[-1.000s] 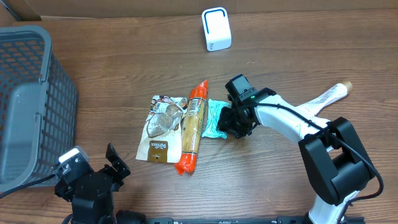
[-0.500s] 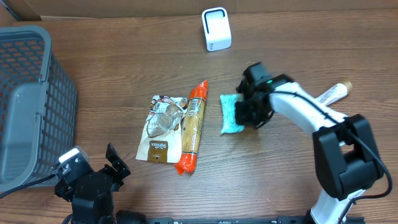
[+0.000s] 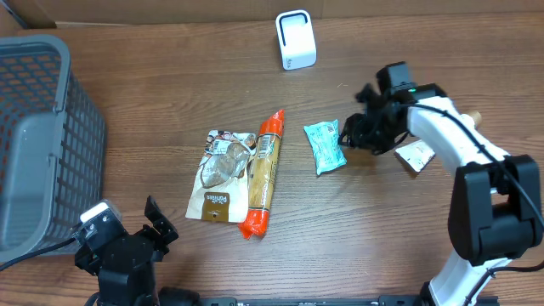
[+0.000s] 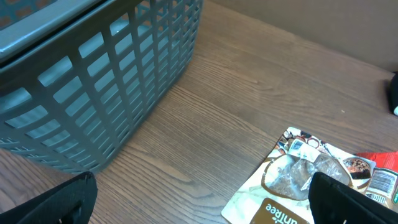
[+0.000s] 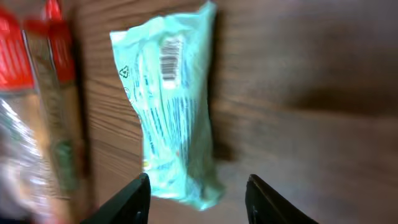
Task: Scan the item barcode
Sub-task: 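Lift the green pack and pull it rightward with the right gripper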
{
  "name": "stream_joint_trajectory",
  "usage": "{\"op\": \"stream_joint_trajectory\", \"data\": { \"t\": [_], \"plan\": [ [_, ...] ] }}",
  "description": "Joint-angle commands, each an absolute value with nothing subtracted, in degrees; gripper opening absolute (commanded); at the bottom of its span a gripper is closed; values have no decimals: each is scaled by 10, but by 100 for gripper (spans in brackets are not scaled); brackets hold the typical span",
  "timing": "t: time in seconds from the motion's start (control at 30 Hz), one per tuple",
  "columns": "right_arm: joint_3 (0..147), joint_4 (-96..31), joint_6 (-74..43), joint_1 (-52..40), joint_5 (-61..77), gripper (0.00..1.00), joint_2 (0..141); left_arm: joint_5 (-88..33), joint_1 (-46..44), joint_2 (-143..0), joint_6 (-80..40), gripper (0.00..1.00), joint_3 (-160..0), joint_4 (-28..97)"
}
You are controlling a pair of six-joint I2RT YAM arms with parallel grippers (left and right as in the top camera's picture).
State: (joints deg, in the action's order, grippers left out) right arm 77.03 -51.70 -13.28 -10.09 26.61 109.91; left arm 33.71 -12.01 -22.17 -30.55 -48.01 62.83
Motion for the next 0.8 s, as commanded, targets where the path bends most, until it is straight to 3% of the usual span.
{"op": "stream_joint_trajectory", "data": {
  "t": [0.0,0.17,0.37,0.6,0.77],
  "plan": [
    [761,-526,-320,-107,322,50,1098,347,-123,-220,-313,99,-479,628],
    [741,-524,-342,-128,314,60,1098,347,-123,-220,-313,100,-479,628],
    [719,-523,-403,-155,240,62,1098,347,-123,-220,-313,100,-479,628],
    [687,-457,-467,-191,165,54,1098,347,-123,-220,-313,100,-479,628],
    [681,-411,-460,-199,122,38,1101,347,-123,-220,-313,99,-479,628]
  ]
}}
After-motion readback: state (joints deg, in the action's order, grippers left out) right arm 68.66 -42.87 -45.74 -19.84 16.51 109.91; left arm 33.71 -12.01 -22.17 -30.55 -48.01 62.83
